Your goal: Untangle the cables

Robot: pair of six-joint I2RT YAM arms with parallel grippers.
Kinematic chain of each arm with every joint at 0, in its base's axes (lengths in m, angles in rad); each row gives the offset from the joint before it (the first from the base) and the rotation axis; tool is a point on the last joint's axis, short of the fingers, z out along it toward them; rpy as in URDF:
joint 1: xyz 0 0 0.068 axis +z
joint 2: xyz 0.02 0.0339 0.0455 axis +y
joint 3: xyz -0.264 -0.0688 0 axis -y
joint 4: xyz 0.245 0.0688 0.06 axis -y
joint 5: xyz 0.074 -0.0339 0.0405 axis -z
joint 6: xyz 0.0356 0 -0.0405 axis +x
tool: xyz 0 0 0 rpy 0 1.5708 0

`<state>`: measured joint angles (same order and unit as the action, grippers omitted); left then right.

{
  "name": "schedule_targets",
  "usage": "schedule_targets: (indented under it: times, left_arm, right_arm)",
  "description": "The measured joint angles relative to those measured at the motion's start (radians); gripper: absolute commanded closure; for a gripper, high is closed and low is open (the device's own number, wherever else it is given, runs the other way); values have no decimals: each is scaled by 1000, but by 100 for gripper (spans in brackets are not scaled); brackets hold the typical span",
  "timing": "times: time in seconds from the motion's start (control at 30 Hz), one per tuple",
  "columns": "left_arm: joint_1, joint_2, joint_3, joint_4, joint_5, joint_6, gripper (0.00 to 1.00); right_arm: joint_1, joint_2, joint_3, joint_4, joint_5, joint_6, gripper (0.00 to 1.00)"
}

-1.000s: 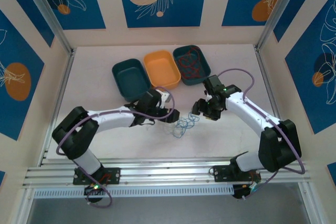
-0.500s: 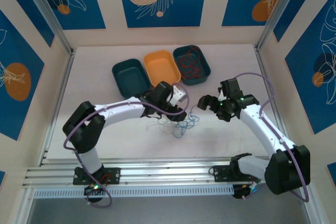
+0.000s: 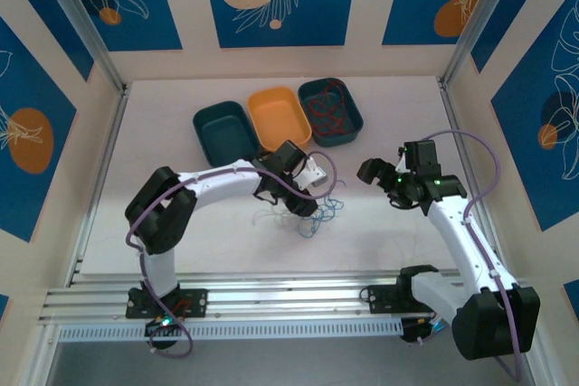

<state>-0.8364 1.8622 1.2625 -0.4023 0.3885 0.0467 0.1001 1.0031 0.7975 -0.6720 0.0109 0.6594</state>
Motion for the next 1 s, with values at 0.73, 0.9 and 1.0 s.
schedule_targets:
  times: [0.73, 0.9, 1.0]
  left_arm:
    - [-10, 34, 39, 37, -17, -32, 100]
    - [-11, -31, 34, 54, -53, -88, 100]
    - [-11, -120, 17, 78, -79, -131, 100]
  right_arm:
    - [-19, -43, -142, 200, -45, 37, 1]
    - [21, -46, -142, 212, -49, 34, 1]
    - [62, -58, -142, 216, -49, 22, 1]
